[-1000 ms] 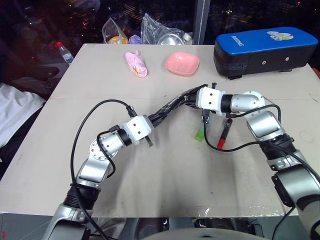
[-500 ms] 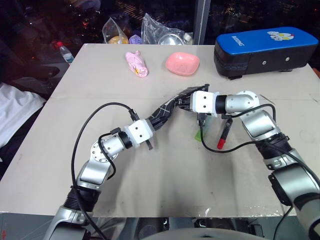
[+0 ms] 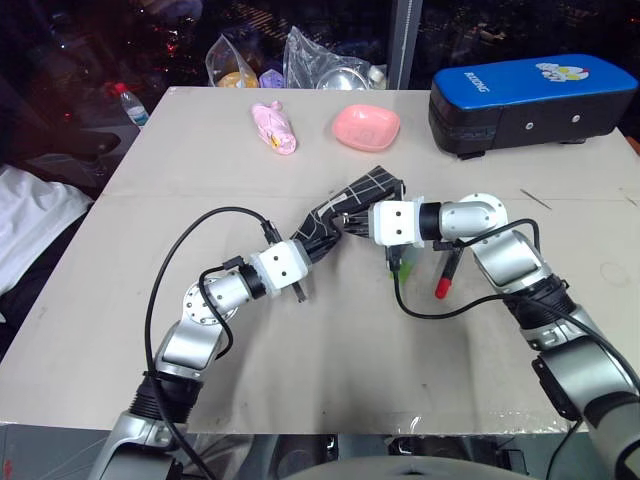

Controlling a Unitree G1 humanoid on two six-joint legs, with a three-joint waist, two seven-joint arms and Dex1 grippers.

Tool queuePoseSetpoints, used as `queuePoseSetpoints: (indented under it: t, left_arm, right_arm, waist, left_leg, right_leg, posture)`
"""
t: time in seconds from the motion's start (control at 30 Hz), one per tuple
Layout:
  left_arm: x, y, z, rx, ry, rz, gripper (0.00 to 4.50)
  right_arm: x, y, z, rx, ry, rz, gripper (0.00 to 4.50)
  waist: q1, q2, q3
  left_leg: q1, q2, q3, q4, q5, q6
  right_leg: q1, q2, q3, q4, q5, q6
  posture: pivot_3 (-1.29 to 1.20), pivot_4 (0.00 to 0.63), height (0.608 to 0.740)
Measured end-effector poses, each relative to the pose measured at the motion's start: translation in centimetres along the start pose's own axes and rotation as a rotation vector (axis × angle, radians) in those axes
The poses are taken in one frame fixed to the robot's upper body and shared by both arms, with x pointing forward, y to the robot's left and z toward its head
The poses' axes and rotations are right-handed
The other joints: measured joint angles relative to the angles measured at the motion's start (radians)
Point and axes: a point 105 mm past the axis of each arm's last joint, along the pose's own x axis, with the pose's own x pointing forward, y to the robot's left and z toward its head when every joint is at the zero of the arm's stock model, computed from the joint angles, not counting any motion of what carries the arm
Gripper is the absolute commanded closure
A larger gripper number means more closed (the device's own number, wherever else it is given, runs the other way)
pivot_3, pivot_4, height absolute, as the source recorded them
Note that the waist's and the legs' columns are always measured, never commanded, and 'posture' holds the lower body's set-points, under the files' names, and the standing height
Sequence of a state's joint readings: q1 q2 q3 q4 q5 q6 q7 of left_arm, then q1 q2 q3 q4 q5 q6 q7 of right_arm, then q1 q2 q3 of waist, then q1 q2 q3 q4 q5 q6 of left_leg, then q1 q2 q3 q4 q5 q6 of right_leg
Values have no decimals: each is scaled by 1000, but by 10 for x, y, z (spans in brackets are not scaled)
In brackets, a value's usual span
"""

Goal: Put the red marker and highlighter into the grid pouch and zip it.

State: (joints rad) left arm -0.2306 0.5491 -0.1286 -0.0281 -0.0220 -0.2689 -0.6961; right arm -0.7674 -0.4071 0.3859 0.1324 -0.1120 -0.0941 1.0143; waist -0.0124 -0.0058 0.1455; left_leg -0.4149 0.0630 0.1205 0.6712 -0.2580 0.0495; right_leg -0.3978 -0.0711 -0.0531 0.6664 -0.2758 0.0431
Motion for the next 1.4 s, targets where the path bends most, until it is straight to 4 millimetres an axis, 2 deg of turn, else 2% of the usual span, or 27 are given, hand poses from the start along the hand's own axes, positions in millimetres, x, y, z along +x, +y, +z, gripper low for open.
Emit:
queuePoseSetpoints:
  t: [0.13,0.17,0.27,0.33,0.47,0.67,0.8,0.93,1.0,1.17,1.4]
  left_arm:
    - [1,0,0,-5,-4,3,4476]
    - [1,0,0,-10,-5,8,4499]
    - [3,2,-2,-32,-10,30,4500]
    - [3,7,-3,-44,-11,56,4500]
    - [3,11,-4,-57,-9,79,4500]
    - [3,13,-5,-67,-8,89,4500]
    - [5,12,-4,-71,-18,92,4500]
    - [7,12,-3,-76,-23,94,4500]
    - [8,12,-2,-77,-29,94,4500]
    - [9,12,-2,-79,-28,94,4500]
    - [9,12,-2,-76,-21,91,4500]
  right_arm:
    - [-2,-2,-2,-8,13,-20,4500]
    - [-4,-2,-5,-5,22,-23,4211]
    - [-14,2,-18,50,75,-16,3227]
    - [-21,9,-29,115,111,-13,2136]
    - [-34,9,-32,195,132,-59,164]
    - [-65,2,-33,425,122,-169,164]
    - [-74,-11,-32,586,80,-285,1915]
    - [-67,-16,-44,734,83,-385,3417]
    - [-65,-16,-49,774,97,-408,4465]
    - [-57,-24,-52,799,103,-443,4465]
    - [-41,-21,-57,785,147,-396,4465]
  waist:
    - [0,0,0]
    - [1,0,0]
    - [4,0,0]
    - [3,0,0]
    - [0,0,0]
    - [3,0,0]
    - [1,0,0]
    - [0,0,0]
    - [2,0,0]
    - [1,0,0]
    - [0,0,0]
  left_leg:
    - [0,0,0,0,0,0]
    - [0,0,0,0,0,0]
    - [0,0,0,0,0,0]
    - [0,0,0,0,0,0]
    - [0,0,-1,0,0,0]
    - [0,0,-1,0,0,0]
    - [0,0,-1,0,0,0]
    - [0,0,-1,0,0,0]
    - [0,0,-1,0,0,0]
    - [0,0,-1,0,0,0]
    - [0,0,-1,0,0,0]
  right_leg:
    - [0,0,0,0,0,0]
    - [0,0,0,0,0,0]
    - [0,0,0,0,0,0]
    - [0,0,0,0,0,0]
    - [0,0,0,0,0,0]
    - [0,0,0,0,0,0]
    - [0,0,0,1,0,0]
    - [0,0,0,1,0,0]
    - [0,0,0,1,0,0]
    - [0,0,0,0,0,0]
    - [0,0,0,0,0,0]
  posture:
    - [0,150,740]
    - [0,150,740]
    - [0,150,740]
    - [0,150,740]
    - [0,150,740]
    - [0,150,740]
    - [0,150,740]
    - [0,150,740]
    - [0,150,740]
    - [0,150,740]
    - [0,150,740]
